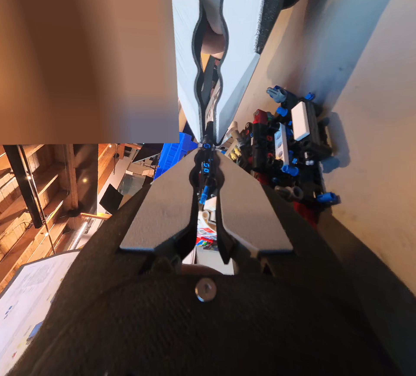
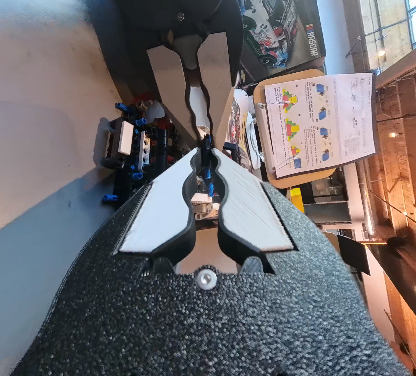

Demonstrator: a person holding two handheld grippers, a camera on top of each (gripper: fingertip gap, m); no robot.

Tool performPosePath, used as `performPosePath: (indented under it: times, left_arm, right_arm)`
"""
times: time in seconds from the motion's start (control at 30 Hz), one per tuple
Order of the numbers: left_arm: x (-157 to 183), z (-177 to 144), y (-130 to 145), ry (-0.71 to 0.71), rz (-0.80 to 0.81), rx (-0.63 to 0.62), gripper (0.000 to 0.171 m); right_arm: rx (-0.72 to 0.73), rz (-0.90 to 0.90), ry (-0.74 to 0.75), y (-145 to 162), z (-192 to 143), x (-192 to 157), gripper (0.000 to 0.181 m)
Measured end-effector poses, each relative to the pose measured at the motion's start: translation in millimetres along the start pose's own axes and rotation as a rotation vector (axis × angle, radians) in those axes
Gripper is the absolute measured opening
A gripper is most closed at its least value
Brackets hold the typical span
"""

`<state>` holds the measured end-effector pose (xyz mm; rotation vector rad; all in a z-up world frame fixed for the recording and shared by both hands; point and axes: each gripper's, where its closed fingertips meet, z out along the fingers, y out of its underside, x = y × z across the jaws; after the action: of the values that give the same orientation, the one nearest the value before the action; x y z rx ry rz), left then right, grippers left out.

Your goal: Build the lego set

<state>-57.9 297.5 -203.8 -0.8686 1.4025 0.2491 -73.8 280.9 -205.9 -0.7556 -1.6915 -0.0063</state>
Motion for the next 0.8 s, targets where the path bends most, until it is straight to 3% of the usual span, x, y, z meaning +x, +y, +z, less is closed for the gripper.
performPosePath:
  times: [0.53,0.67,0.73,0.8]
  left_arm:
    - [6,-1,2,0.021,0.142,-0.021,0.005]
    - [4,-1,3,0.013,0.140,-0.022,0.005]
    - [1,-2,4,-0.001,0.127,-0.023,0.005]
    - [0,-1,4,-0.005,0.118,-0.021,0.005]
  right_arm:
    - [0.050,-0.046,0.007,-1,0,-11,0.008]
    - [0.156,0.151,-0.044,-9,-15,1,0.000]
    - [0.132,0.312,-0.044,7,-17,21,0.000]
    - [0.060,0.481,-0.082,31,-13,32,0.015]
